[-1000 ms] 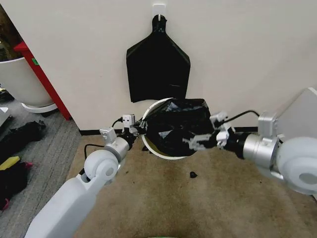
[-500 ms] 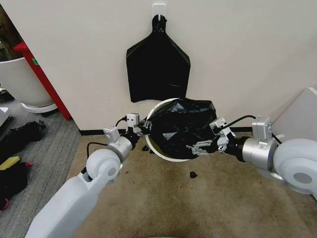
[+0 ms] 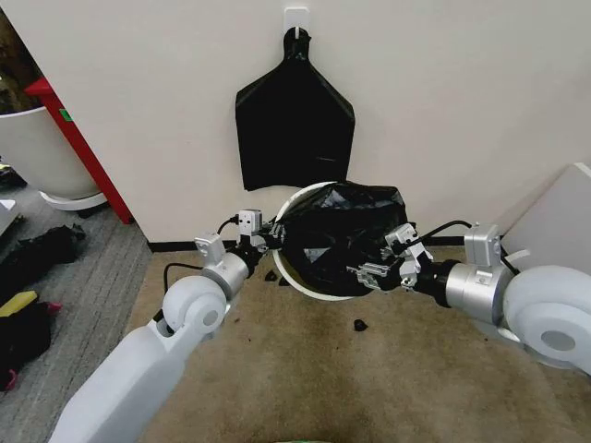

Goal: Place the garbage bag over the trash bin.

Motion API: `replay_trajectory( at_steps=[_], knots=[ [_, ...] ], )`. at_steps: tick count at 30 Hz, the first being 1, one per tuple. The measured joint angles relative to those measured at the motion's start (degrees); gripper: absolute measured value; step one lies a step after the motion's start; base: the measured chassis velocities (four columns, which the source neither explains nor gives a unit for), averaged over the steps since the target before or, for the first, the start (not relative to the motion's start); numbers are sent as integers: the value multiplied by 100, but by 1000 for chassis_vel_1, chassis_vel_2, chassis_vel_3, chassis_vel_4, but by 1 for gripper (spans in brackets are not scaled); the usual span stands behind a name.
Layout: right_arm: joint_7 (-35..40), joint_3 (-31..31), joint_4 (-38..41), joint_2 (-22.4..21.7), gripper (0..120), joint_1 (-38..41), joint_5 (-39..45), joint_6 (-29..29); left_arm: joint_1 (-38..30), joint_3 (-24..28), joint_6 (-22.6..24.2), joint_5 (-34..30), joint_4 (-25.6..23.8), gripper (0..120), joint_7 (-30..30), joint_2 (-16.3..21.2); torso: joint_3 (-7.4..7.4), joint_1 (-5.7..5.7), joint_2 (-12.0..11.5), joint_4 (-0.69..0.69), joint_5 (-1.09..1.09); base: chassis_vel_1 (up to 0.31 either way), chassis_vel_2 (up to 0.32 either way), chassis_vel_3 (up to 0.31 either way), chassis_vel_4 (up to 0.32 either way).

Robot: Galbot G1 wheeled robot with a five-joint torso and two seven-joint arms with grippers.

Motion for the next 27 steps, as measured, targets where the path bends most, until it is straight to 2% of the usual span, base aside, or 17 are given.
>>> replay_trajectory(
  at_steps=[1,4,8,19,25,27],
  knots=[
    [7,0,38,9,25,-9,1,2,0,7,15,10,4,4,-30,-14,0,0,0,0,0,0,0,0,0],
    [12,-17,75,24,19,-28,-2,2,-6,15,29,13,6,4,-82,-42,0,0,0,0,0,0,0,0,0],
    [26,-142,66,89,1,-22,-105,13,-33,18,63,1,-21,4,-119,-68,0,0,0,0,0,0,0,0,0],
    [-54,-356,379,285,0,35,-486,237,-104,65,142,-23,-7,4,-480,-243,0,0,0,0,0,0,0,0,0],
    [-362,-1125,391,515,0,24,-1460,386,-252,80,224,-134,18,4,-741,-410,0,0,0,0,0,0,0,0,0],
    [-387,-1215,361,536,0,23,-1565,414,-259,79,227,-150,15,4,-749,-416,0,0,0,0,0,0,0,0,0]
  ],
)
